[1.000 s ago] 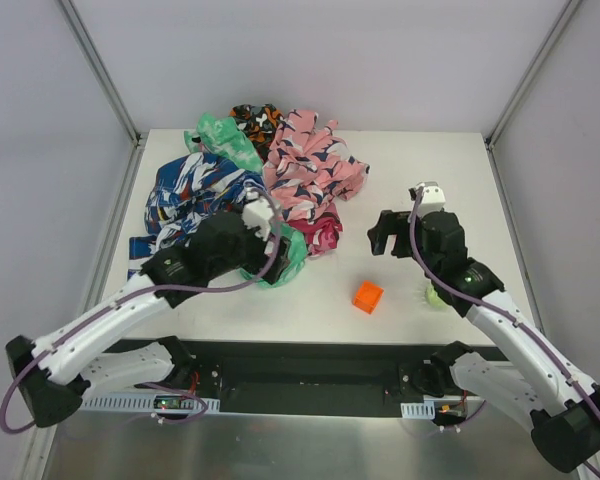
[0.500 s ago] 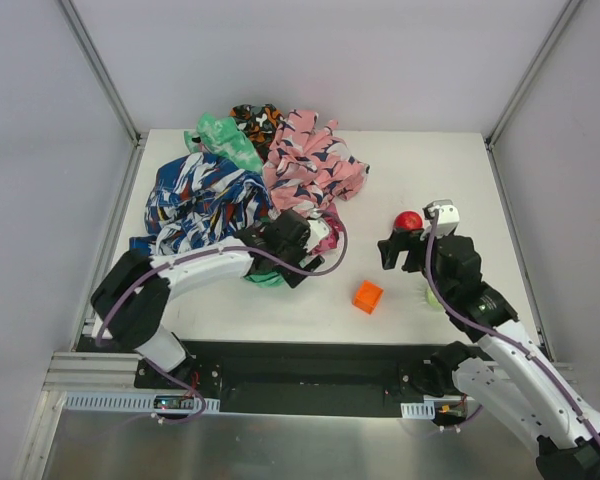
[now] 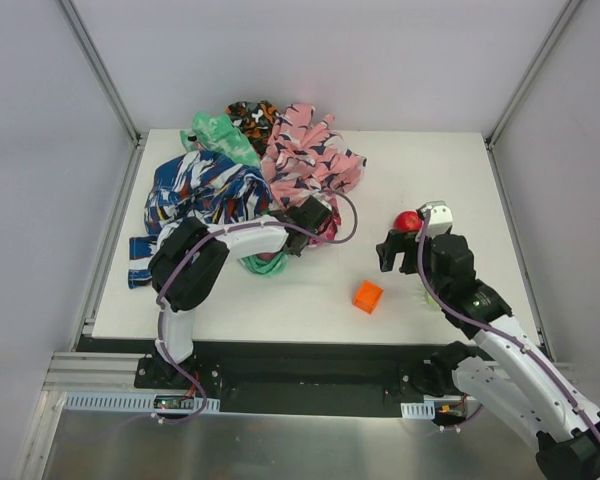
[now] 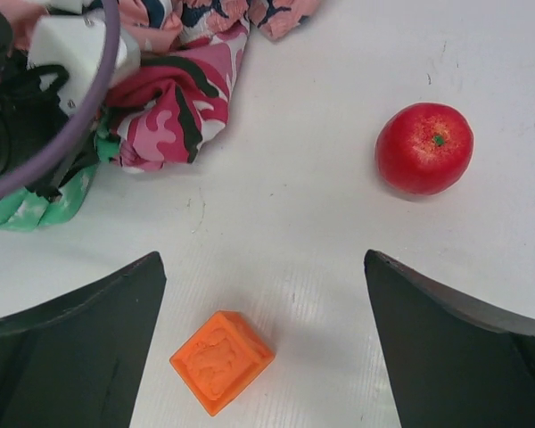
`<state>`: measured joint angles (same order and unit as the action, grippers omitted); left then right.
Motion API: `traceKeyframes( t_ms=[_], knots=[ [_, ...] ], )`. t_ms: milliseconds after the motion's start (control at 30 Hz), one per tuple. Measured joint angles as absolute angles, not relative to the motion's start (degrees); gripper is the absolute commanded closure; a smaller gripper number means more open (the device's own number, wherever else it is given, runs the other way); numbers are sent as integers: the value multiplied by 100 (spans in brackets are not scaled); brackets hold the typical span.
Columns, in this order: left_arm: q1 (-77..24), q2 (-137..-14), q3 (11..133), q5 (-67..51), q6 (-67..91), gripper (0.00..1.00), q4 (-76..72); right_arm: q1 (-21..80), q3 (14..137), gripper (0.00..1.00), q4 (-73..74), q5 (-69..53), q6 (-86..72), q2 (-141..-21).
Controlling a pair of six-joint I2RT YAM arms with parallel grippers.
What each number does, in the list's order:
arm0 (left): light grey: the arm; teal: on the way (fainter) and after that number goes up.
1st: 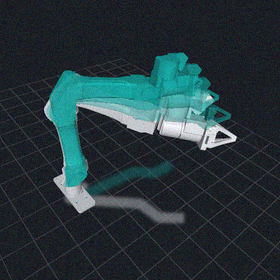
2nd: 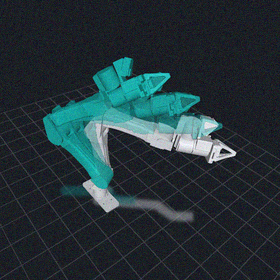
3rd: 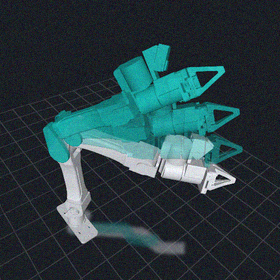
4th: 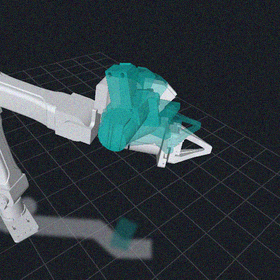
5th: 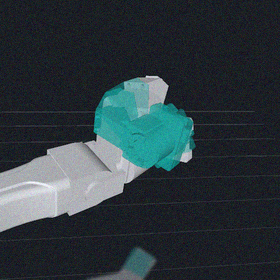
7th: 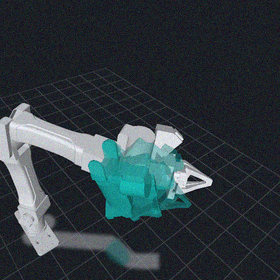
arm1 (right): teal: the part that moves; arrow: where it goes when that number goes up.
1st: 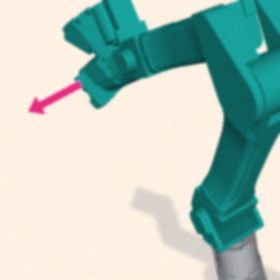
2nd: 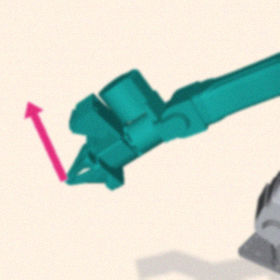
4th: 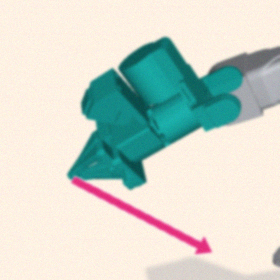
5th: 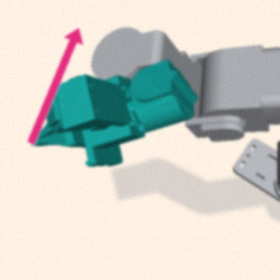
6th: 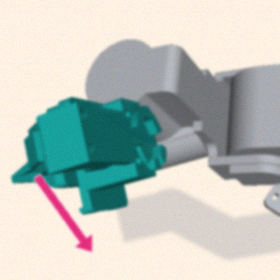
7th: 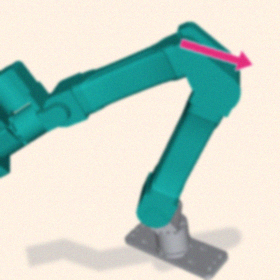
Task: Pick out a specific cloth from the pile
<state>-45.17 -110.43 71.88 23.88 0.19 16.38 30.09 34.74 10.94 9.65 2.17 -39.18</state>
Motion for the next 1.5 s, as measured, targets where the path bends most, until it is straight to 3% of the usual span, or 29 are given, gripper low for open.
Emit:
traceKeyframes(
  t_ms=[267,500,633,967,1500],
  knots=[
    [-3684,-11251,8729,2709,392,100,2086,3009,3214,4,576,624,198,-4357],
    [-2609,-11306,10519,2729,217,100,2171,3642,3312,4,-646,-36,69,-6410],
    [-2281,-11306,10816,2711,8,100,2182,4202,4235,1,-1374,-167,-532,-8193],
    [-1874,-11306,10829,2040,-244,100,2241,4595,7636,12,-2571,-176,-2720,-12011],
    [-1636,-11161,10829,1354,-569,100,2333,4928,9839,38,-2351,696,-4630,-13924]
  ],
)
